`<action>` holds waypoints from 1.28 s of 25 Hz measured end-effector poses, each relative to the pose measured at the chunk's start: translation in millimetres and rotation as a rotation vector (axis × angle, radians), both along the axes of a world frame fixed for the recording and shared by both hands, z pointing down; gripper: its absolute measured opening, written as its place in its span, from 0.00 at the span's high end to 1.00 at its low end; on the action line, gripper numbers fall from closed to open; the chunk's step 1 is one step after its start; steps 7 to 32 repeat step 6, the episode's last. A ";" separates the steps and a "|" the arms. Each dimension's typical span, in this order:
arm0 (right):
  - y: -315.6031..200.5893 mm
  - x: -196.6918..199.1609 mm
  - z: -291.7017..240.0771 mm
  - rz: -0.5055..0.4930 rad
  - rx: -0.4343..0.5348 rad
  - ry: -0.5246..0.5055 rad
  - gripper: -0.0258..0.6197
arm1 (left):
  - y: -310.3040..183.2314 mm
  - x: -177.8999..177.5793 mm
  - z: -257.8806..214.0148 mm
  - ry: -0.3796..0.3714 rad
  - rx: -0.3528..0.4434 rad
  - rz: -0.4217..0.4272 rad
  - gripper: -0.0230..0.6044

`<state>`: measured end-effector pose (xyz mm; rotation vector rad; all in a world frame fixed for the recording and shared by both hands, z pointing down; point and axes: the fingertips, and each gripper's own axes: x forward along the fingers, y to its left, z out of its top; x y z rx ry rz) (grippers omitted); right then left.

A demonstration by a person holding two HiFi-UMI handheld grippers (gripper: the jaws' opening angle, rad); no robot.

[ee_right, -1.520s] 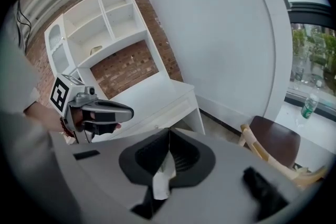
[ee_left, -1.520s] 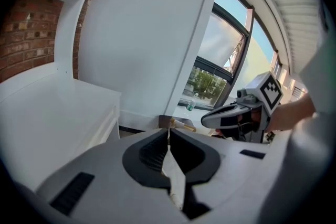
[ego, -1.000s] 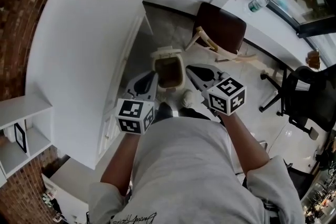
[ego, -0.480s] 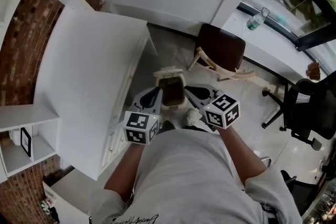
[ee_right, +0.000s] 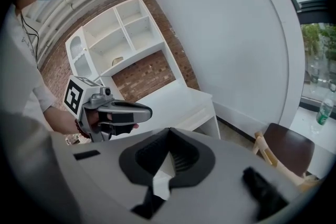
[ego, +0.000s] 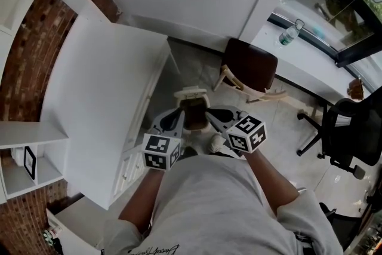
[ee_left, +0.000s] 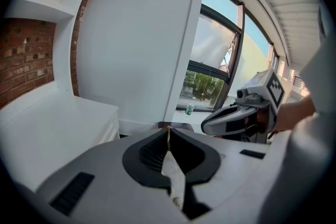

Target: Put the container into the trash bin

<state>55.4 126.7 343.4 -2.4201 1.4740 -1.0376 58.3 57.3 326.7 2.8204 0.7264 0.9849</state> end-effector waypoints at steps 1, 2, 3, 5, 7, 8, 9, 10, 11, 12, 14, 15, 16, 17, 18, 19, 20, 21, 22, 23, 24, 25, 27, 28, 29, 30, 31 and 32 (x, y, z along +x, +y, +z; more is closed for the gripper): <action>0.6 -1.2 -0.1 -0.004 0.000 -0.001 0.92 | 0.2 -0.4 -0.5 0.000 0.001 -0.002 0.92; 1.5 -2.5 0.0 -0.005 0.001 -0.003 0.92 | 0.3 -1.0 -1.1 0.000 0.002 -0.004 0.92; 2.7 -3.9 0.3 -0.006 0.001 -0.005 0.92 | 0.4 -1.8 -1.6 0.000 0.004 -0.006 0.92; 5.0 -6.6 1.0 -0.006 0.000 -0.010 0.92 | 0.1 -3.5 -2.8 0.000 0.006 -0.010 0.92; 6.0 -7.9 1.3 -0.006 0.000 -0.013 0.92 | 0.0 -4.4 -3.3 0.001 0.007 -0.012 0.92; 6.0 -7.9 1.3 -0.006 0.000 -0.013 0.92 | 0.0 -4.4 -3.3 0.001 0.007 -0.012 0.92; 6.0 -7.9 1.3 -0.006 0.000 -0.013 0.92 | 0.0 -4.4 -3.3 0.001 0.007 -0.012 0.92; 6.0 -7.9 1.3 -0.006 0.000 -0.013 0.92 | 0.0 -4.4 -3.3 0.001 0.007 -0.012 0.92; 6.0 -7.9 1.3 -0.006 0.000 -0.013 0.92 | 0.0 -4.4 -3.3 0.001 0.007 -0.012 0.92; 6.0 -7.9 1.3 -0.006 0.000 -0.013 0.92 | 0.0 -4.4 -3.3 0.001 0.007 -0.012 0.92; 6.0 -7.9 1.3 -0.006 0.000 -0.013 0.92 | 0.0 -4.4 -3.3 0.001 0.007 -0.012 0.92; 6.0 -7.9 1.3 -0.006 0.000 -0.013 0.92 | 0.0 -4.4 -3.3 0.001 0.007 -0.012 0.92; 6.0 -7.9 1.3 -0.006 0.000 -0.013 0.92 | 0.0 -4.4 -3.3 0.001 0.007 -0.012 0.92; 6.0 -7.9 1.3 -0.006 0.000 -0.013 0.92 | 0.0 -4.4 -3.3 0.001 0.007 -0.012 0.92; 6.0 -7.9 1.3 -0.006 0.000 -0.013 0.92 | 0.0 -4.4 -3.3 0.001 0.007 -0.012 0.92; 6.0 -7.9 1.3 -0.006 0.000 -0.013 0.92 | 0.0 -4.4 -3.3 0.001 0.007 -0.012 0.92; 6.0 -7.9 1.3 -0.006 0.000 -0.013 0.92 | 0.0 -4.4 -3.3 0.001 0.007 -0.012 0.92; 6.0 -7.9 1.3 -0.006 0.000 -0.013 0.92 | 0.0 -4.4 -3.3 0.001 0.007 -0.012 0.92; 6.0 -7.9 1.3 -0.006 0.000 -0.013 0.92 | 0.0 -4.4 -3.3 0.001 0.007 -0.012 0.92; 6.0 -7.9 1.3 -0.006 0.000 -0.013 0.92 | 0.0 -4.4 -3.3 0.001 0.007 -0.012 0.92; 6.0 -7.9 1.3 -0.006 0.000 -0.013 0.92 | 0.0 -4.4 -3.3 0.001 0.007 -0.012 0.92; 6.0 -7.9 1.3 -0.006 0.000 -0.013 0.92 | 0.0 -4.4 -3.3 0.001 0.007 -0.012 0.92; 6.0 -7.9 1.3 -0.006 0.000 -0.013 0.92 | 0.0 -4.4 -3.3 0.001 0.007 -0.012 0.92; 6.0 -7.9 1.3 -0.006 0.000 -0.013 0.92 | 0.0 -4.4 -3.3 0.001 0.007 -0.012 0.92; 6.0 -7.9 1.3 -0.006 0.000 -0.013 0.92 | 0.0 -4.4 -3.3 0.001 0.007 -0.012 0.92; 6.0 -7.9 1.3 -0.006 0.000 -0.013 0.92 | 0.0 -4.4 -3.3 0.001 0.007 -0.012 0.92; 6.0 -7.9 1.3 -0.006 0.000 -0.013 0.92 | 0.0 -4.4 -3.3 0.001 0.007 -0.012 0.92; 6.0 -7.9 1.3 -0.006 0.000 -0.013 0.92 | 0.0 -4.4 -3.3 0.001 0.007 -0.012 0.92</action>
